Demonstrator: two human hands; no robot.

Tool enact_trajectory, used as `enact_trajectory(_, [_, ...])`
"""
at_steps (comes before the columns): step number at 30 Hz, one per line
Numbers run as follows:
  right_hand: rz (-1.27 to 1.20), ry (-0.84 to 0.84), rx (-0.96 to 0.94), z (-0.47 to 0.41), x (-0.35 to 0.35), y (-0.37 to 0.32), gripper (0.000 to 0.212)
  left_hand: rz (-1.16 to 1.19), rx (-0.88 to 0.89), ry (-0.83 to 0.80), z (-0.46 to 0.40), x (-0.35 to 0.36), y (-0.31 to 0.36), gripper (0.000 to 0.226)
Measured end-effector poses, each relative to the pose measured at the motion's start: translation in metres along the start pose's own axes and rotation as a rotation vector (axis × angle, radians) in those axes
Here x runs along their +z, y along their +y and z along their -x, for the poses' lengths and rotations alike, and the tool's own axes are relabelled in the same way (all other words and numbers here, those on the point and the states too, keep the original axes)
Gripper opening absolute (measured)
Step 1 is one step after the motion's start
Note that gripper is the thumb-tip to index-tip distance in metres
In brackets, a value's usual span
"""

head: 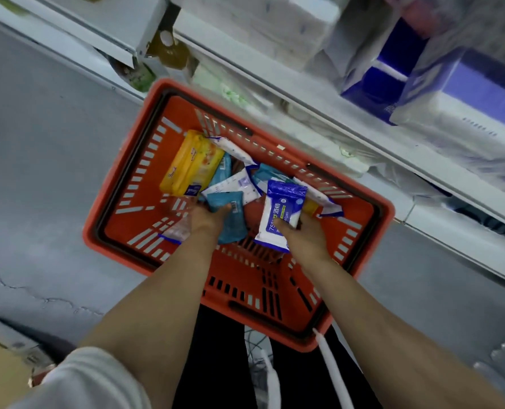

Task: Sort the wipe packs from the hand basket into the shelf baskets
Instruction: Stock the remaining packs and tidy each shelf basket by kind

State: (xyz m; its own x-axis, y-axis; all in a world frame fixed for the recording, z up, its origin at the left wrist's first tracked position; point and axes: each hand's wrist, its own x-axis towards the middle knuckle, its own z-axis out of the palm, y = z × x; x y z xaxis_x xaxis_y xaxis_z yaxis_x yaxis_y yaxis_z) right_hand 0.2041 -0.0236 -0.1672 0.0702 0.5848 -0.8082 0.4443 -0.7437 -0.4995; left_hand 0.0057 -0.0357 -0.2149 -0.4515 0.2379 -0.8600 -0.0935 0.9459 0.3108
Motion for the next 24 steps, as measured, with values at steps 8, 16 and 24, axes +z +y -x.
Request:
enact_trajectory(8, [0.051, 0.04, -0.036, 0.008, -0.012, 0.007, 0.007, -0.205, 0.062, 0.013, 0.006, 0.01, -0.003, 0.045])
enact_trajectory(16, [-0.095, 0.255, -0.197, 0.077, -0.016, -0.011, 0.035, -0.061, 0.41, -0.251, 0.103, -0.014, 0.024, 0.026])
enact_trajectory(24, [-0.473, 0.404, -0.368, 0.168, -0.025, -0.038, 0.035, -0.187, 0.748, -0.523, 0.222, -0.021, 0.053, 0.017])
